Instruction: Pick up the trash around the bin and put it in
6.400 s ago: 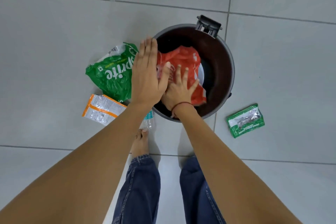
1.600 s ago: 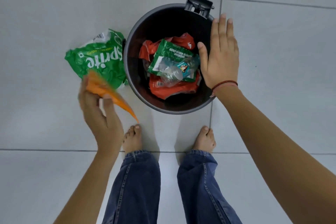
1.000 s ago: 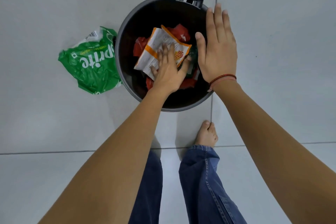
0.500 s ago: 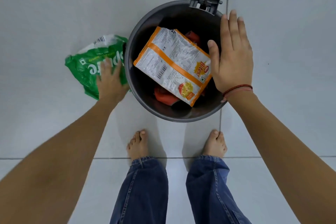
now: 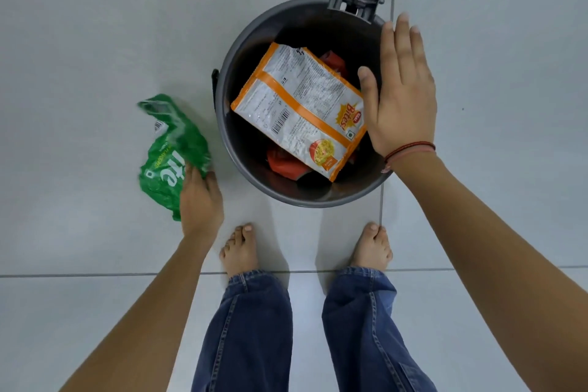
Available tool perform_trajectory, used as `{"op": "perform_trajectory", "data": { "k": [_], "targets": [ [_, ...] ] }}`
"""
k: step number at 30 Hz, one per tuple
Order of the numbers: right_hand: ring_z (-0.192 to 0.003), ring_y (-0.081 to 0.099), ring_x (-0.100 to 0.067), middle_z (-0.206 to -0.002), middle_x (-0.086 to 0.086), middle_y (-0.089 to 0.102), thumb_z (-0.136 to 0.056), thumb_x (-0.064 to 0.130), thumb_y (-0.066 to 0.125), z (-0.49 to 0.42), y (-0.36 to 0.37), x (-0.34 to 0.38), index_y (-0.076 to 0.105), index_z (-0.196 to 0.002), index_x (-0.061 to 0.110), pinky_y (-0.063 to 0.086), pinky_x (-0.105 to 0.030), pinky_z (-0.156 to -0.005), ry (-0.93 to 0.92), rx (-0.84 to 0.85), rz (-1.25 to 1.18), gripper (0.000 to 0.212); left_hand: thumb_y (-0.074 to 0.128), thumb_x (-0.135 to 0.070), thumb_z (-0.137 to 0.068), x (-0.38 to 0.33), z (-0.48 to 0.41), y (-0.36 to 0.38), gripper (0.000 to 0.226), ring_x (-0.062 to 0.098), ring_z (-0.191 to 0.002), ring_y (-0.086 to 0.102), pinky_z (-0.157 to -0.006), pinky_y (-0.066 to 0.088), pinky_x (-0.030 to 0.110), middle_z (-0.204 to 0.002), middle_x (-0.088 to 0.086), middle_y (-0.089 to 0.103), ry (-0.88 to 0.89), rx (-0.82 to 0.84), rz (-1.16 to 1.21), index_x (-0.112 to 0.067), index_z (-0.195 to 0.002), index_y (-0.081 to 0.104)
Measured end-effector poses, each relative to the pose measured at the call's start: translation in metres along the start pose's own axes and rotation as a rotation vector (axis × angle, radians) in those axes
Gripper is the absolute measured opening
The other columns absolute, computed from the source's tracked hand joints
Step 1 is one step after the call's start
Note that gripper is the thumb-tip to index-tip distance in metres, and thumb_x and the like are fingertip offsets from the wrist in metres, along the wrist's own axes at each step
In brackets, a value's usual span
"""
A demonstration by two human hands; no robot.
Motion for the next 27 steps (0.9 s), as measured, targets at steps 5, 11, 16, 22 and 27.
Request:
{"op": "perform_trajectory", "data": {
  "k": [5, 11, 16, 22, 27],
  "targets": [
    [-0.144, 0.019, -0.032, -0.156, -0.016, 0.022, -0.101, 0.034, 0.034, 0.000, -0.001, 0.002, 0.023, -0.146, 0.006, 0.026, -0.045, -0.114, 0.012, 0.048, -0.012, 0.055, 0.024, -0.034, -0.103, -0.094, 0.034, -0.085, 0.048, 0.038, -0.111, 0.051, -0.098, 0.044, 0.048, -0.120, 0.023, 0.054, 0.280, -0.098, 0.073, 0.001, -0.124, 0.049],
    [-0.143, 0.022, -0.032, -0.155, -0.016, 0.025, -0.101, 0.028, 0.034, 0.000, -0.004, 0.003, 0.027, -0.145, 0.004, 0.028, -0.045, -0.114, 0.013, 0.067, -0.068, 0.051, 0.024, -0.040, -0.101, -0.188, 0.051, -0.044, 0.051, 0.026, -0.145, -0.016, -0.115, -0.014, 0.051, -0.160, 0.010, -0.007, 0.639, 0.176, -0.404, -0.013, -0.138, 0.047],
    [-0.143, 0.024, -0.032, -0.154, -0.017, 0.026, -0.100, 0.027, 0.035, -0.001, -0.001, 0.003, 0.028, -0.145, 0.004, 0.027, -0.044, -0.114, 0.007, 0.063, -0.074, 0.050, 0.021, -0.041, -0.103, -0.202, 0.022, 0.040, 0.047, 0.034, -0.148, -0.015, -0.107, -0.022, 0.059, -0.162, 0.012, -0.007, 0.595, 0.334, -0.500, -0.034, -0.150, 0.022],
    [-0.143, 0.023, -0.032, -0.154, -0.017, 0.026, -0.100, 0.029, 0.034, -0.002, 0.001, 0.000, 0.027, -0.145, 0.004, 0.027, -0.044, -0.114, 0.008, 0.056, -0.072, 0.052, 0.018, -0.054, -0.099, -0.193, 0.012, 0.119, 0.056, 0.031, -0.143, -0.032, -0.105, -0.027, 0.062, -0.160, 0.007, -0.022, 0.416, 0.601, -0.420, -0.041, -0.150, -0.001],
    [-0.145, 0.017, -0.030, -0.156, -0.015, 0.021, -0.101, 0.029, 0.033, 0.000, -0.003, 0.005, 0.024, -0.146, 0.007, 0.015, -0.046, -0.117, 0.029, 0.138, -0.048, 0.051, 0.024, -0.059, -0.097, -0.199, 0.027, 0.100, 0.067, 0.028, -0.147, -0.021, -0.113, -0.015, 0.060, -0.161, 0.007, -0.016, 0.415, 0.694, -0.410, -0.033, -0.152, -0.003]
  ]
}}
Point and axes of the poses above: each hand's wrist, its own z-axis away from the middle knuckle, its own y-axis out of the palm, x = y × z, the point moved 9 cm from there along -z, towards the middle knuckle
